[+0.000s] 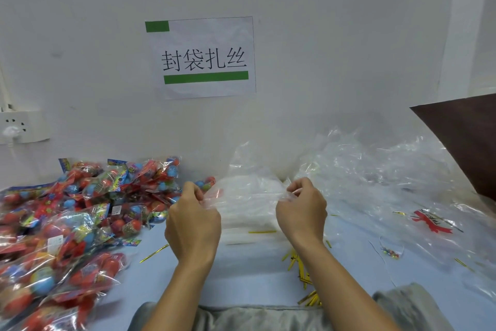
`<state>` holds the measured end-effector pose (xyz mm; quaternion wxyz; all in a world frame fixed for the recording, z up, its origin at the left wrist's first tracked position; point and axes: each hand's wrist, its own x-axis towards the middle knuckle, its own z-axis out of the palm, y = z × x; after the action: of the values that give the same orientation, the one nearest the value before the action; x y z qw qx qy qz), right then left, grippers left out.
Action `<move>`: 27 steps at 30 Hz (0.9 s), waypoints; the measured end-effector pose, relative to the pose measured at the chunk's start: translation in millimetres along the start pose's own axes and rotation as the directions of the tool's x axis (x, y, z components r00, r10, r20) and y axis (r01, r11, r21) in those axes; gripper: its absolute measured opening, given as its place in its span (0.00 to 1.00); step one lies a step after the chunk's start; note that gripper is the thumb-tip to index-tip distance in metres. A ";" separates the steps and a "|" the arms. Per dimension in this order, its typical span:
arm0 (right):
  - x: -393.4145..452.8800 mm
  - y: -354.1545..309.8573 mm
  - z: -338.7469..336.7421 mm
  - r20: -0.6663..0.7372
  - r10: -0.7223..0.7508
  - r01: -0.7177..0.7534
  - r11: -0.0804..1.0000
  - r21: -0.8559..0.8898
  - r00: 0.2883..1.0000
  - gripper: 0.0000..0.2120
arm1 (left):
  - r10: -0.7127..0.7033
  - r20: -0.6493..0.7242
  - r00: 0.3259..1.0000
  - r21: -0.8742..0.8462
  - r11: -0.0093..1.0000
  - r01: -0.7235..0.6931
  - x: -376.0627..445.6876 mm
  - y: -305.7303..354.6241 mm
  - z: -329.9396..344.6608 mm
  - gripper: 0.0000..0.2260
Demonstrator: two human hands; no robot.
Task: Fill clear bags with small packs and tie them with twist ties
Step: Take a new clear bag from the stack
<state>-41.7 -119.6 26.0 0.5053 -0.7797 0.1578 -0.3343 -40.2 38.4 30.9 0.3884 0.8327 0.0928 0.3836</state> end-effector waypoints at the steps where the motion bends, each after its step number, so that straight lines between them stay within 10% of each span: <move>1: -0.3 0.0 1.0 0.024 0.002 -0.002 1.000 0.001 1.000 0.12 | 0.018 0.018 1.000 0.023 1.000 -0.018 -0.4 0.0 1.6 0.14; 6: -1.6 0.8 3.1 0.069 -0.079 0.076 0.996 0.051 0.994 0.15 | 0.264 0.089 0.960 0.099 0.957 -0.272 -3.9 1.3 6.9 0.37; 11: -8.1 -4.7 9.4 0.171 -0.281 0.275 0.960 0.056 0.944 0.18 | 0.475 0.250 0.844 0.184 0.832 -0.523 -12.1 10.3 15.1 0.29; 16: -18.2 -6.5 16.4 0.297 -0.399 0.447 0.888 -0.113 0.868 0.21 | 0.338 0.282 0.898 0.039 0.931 -0.363 -10.9 9.5 11.7 0.08; 20: -10.2 -3.2 9.2 0.170 -0.290 0.331 0.882 -0.335 0.942 0.21 | 0.226 0.079 0.971 -0.044 0.974 -0.224 1.0 3.5 4.1 0.10; 27: -10.9 -0.8 9.5 0.293 -0.126 0.161 0.982 -0.097 0.948 0.15 | 0.275 0.229 0.934 0.059 0.953 -0.296 -3.4 3.4 6.8 0.18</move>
<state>-43.2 -106.3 20.3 0.4495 -0.8580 0.0457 -0.2443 -38.2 30.6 28.6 0.2974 0.8914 -0.0547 0.3377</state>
